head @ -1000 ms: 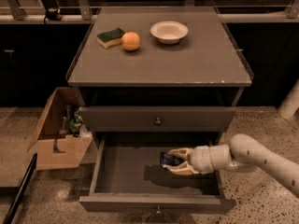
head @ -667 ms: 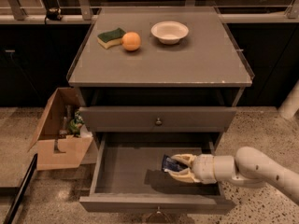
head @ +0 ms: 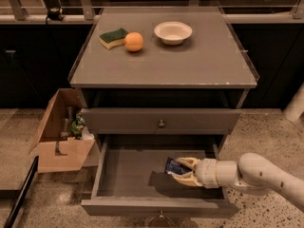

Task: Pick rxbar blueberry from middle drawer and place on counter

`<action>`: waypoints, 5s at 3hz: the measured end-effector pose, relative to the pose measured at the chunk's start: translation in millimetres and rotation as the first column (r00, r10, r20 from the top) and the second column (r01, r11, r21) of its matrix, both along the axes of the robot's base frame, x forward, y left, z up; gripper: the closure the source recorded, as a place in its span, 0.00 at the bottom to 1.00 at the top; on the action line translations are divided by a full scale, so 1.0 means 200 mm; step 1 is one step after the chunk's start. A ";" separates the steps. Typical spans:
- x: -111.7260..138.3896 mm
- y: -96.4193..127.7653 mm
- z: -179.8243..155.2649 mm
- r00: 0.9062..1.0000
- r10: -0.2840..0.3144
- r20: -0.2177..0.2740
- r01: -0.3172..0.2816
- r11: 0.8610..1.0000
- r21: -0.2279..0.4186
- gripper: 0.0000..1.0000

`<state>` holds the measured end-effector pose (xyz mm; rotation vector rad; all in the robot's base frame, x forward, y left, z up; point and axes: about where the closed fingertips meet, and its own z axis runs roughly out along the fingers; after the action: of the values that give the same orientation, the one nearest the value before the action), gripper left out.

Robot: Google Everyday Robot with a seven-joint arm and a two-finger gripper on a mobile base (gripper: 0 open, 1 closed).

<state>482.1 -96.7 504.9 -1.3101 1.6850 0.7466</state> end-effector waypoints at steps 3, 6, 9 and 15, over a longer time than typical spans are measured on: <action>-0.14 0.14 0.55 0.983 0.126 0.137 -0.124 0.992 -0.023 1.00; 0.04 0.26 1.37 0.905 0.243 0.350 -0.189 0.965 -0.182 1.00; 0.17 0.34 1.72 0.868 0.269 0.418 -0.174 0.952 -0.251 1.00; 0.92 0.30 1.82 0.782 0.329 0.529 -0.206 0.938 -0.279 1.00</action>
Offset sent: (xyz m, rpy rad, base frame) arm -0.0350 0.0321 0.1206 -0.0151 -0.1480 0.1286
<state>665.2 -37.6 868.3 -1.7408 1.1146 0.2787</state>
